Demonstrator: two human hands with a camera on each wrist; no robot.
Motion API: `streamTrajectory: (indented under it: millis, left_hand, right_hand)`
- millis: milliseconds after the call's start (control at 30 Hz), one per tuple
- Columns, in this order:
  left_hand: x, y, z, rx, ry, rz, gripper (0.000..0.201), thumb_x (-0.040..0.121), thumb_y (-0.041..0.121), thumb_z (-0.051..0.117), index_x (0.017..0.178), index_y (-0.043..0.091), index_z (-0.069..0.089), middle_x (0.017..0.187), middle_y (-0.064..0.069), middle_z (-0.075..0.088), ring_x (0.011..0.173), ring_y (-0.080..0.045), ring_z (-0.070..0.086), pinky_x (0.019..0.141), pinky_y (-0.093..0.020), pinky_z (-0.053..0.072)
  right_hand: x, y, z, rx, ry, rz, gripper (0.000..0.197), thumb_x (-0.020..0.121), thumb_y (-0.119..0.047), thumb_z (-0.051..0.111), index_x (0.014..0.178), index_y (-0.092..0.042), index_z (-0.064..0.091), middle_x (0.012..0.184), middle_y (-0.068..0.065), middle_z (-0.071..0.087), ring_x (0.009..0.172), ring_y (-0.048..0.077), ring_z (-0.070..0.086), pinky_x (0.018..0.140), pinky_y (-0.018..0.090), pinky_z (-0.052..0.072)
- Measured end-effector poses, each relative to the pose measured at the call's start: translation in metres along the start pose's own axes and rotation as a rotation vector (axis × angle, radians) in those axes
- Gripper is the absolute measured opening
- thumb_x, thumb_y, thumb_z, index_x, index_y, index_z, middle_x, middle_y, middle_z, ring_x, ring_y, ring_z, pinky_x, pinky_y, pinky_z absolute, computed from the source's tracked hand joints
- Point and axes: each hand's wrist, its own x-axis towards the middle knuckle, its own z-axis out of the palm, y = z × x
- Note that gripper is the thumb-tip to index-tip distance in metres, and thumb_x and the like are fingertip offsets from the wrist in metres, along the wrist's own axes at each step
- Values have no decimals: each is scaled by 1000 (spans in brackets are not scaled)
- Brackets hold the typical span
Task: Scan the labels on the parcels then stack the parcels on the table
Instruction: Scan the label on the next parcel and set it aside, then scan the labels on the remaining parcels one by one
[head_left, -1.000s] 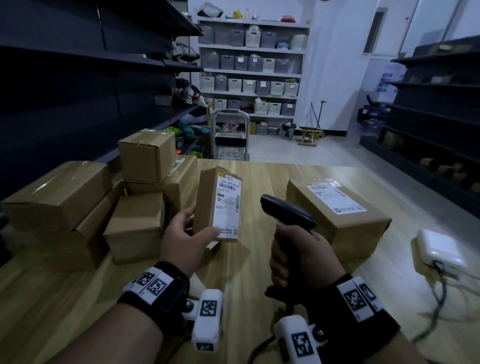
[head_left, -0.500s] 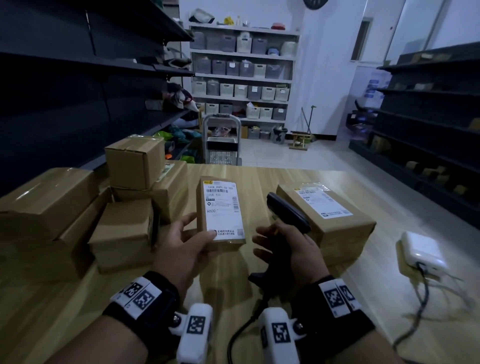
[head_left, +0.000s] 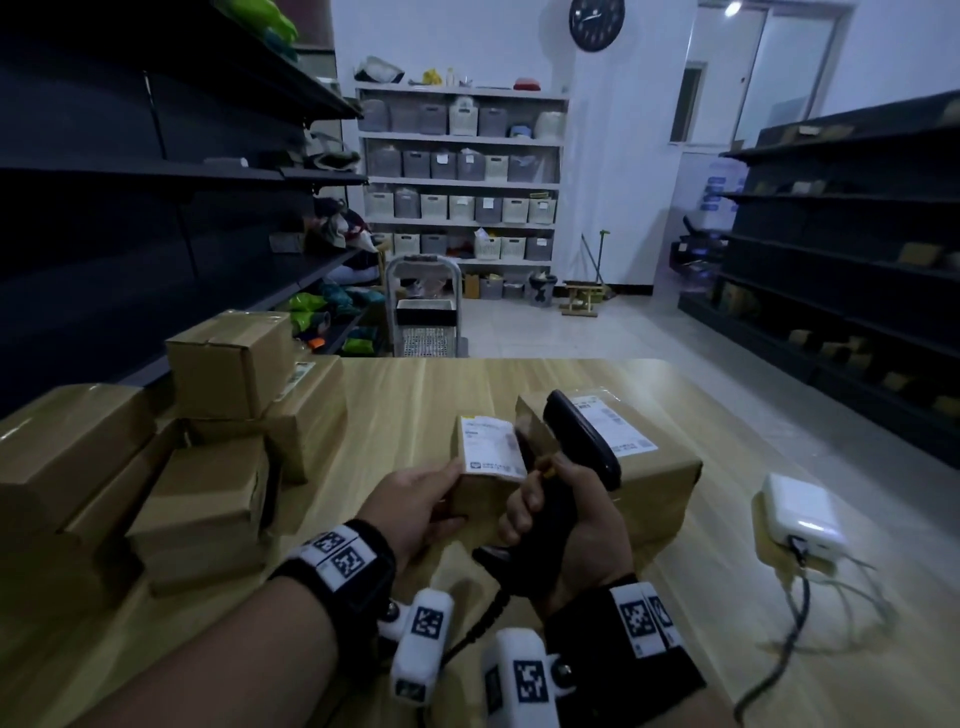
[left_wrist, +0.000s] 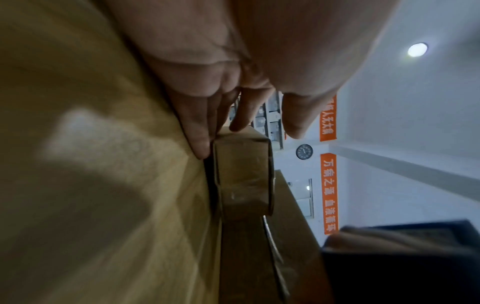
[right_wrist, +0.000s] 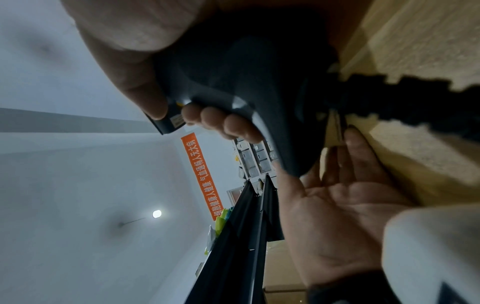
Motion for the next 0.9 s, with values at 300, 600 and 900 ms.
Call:
streamTrajectory:
  millis: [300,600,900]
  left_hand:
    - [-30,12,-20,173,5,63,17,106,22,72,111,7,78,107,-17,71,102,-30,68,102,-47,58]
    - [-91,71,-48,402,370,460,24,96,20,81,117,27,71,113,2,74,106,-17,72,97,-43,62]
    - [-53,166,-78,808,971,408,88,82,45,84,158,27,44,171,-5,29,157,-31,32,128,-50,36]
  right_hand:
    - [2,15,-3,-181,-135,185,52,65,-37,93,78,-9,50,66,15,40,53,27,42,50,33,41]
    - [5,19,-1,-160,-79,253,29,79,-29,79,84,-9,60,68,11,47,52,26,46,49,36,41]
    - [4,15,-3,-170,-73,263,29,76,-27,83,85,-9,62,68,11,50,54,27,48,50,37,44]
